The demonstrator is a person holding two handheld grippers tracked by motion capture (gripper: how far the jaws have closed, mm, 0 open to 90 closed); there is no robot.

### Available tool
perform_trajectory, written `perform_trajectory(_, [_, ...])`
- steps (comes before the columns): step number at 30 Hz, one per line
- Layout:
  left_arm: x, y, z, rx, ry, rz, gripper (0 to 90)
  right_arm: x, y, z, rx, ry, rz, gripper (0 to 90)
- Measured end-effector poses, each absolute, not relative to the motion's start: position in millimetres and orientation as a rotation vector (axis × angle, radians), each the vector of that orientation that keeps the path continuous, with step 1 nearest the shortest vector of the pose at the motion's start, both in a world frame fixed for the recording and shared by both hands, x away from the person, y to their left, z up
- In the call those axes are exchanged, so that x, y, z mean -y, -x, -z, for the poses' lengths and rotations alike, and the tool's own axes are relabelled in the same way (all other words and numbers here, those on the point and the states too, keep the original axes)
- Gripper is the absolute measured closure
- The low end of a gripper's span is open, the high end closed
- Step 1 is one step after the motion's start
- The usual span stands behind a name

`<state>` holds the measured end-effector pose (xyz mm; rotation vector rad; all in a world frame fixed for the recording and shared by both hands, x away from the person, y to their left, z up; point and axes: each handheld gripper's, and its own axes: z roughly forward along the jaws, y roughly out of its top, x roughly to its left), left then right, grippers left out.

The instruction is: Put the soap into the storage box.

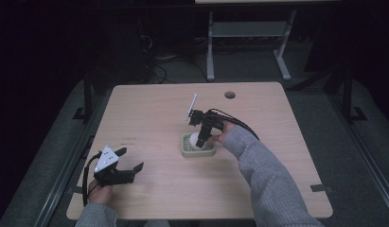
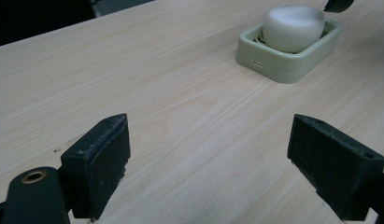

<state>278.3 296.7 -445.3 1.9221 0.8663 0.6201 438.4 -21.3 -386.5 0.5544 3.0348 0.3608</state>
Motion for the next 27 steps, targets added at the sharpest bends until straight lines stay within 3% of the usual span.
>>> perform_trajectory(27, [-295.5,-277.8,445.6,-0.871,-1.919,-0.618,12.8,48.5,-431.4,378.3,-3.006,-0.604,-0.400,21.5])
